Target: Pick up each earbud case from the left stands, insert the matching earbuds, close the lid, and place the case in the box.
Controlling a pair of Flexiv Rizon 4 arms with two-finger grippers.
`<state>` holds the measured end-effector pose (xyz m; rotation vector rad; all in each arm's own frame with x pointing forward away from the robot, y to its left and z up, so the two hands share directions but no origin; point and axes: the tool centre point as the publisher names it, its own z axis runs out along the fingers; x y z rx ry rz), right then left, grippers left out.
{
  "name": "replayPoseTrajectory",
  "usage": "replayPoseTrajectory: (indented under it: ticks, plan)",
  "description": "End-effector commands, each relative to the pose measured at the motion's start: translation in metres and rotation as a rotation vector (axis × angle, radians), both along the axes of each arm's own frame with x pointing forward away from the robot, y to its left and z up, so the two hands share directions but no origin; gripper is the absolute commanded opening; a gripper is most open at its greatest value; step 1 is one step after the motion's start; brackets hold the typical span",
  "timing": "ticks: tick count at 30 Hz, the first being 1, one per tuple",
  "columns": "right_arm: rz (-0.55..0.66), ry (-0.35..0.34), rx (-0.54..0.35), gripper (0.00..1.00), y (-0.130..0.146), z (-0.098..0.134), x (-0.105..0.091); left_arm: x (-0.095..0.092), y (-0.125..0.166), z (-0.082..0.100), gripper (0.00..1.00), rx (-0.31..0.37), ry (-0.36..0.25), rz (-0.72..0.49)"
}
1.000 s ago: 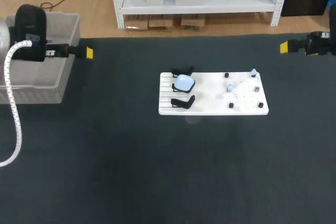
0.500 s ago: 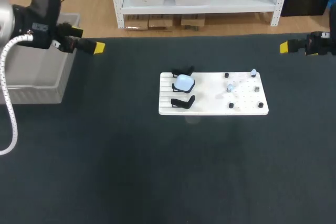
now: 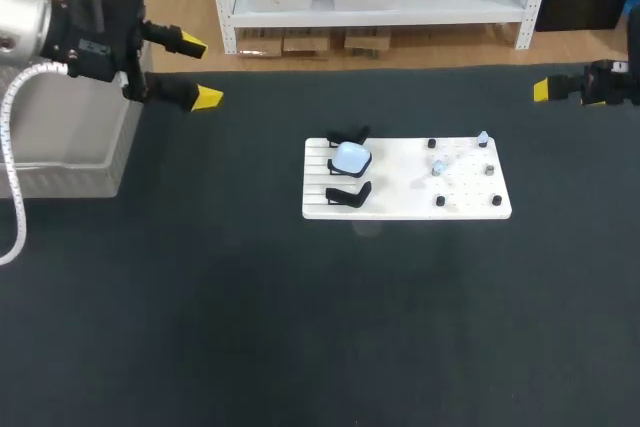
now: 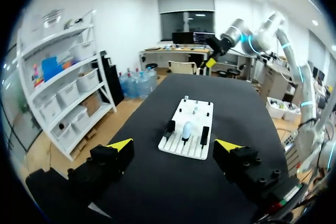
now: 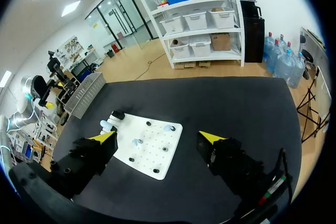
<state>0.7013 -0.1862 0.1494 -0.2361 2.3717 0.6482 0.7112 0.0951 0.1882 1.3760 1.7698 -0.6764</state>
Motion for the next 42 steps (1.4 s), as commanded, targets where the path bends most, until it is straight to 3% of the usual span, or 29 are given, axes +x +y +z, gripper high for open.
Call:
replayPoseTrajectory:
  ticks: [1, 11, 14, 23, 27, 32, 42]
  plan:
    - [-0.001, 0.000, -0.002, 1.00, 0.000, 0.000, 0.000, 0.011, -0.012, -0.007, 1.00, 0.028, 0.005, -0.030]
    - [-0.001, 0.000, -0.002, 1.00, 0.000, 0.000, 0.000, 0.022, -0.028, -0.023, 1.00, 0.066, 0.008, -0.122]
    - [-0.001, 0.000, -0.002, 1.00, 0.000, 0.000, 0.000, 0.024, -0.030, -0.032, 1.00, 0.060, 0.028, -0.145]
    - [-0.001, 0.000, -0.002, 1.00, 0.000, 0.000, 0.000, 0.022, -0.040, -0.057, 1.00, 0.039, 0.016, -0.242]
    - [-0.001, 0.000, -0.002, 1.00, 0.000, 0.000, 0.000, 0.018, -0.048, -0.067, 1.00, 0.036, -0.038, -0.266]
    - [-0.001, 0.000, -0.002, 1.00, 0.000, 0.000, 0.000, 0.014, -0.061, -0.076, 1.00, 0.020, -0.051, -0.301]
    - [-0.001, 0.000, -0.002, 1.00, 0.000, 0.000, 0.000, 0.015, -0.079, -0.092, 1.00, 0.004, -0.016, -0.354]
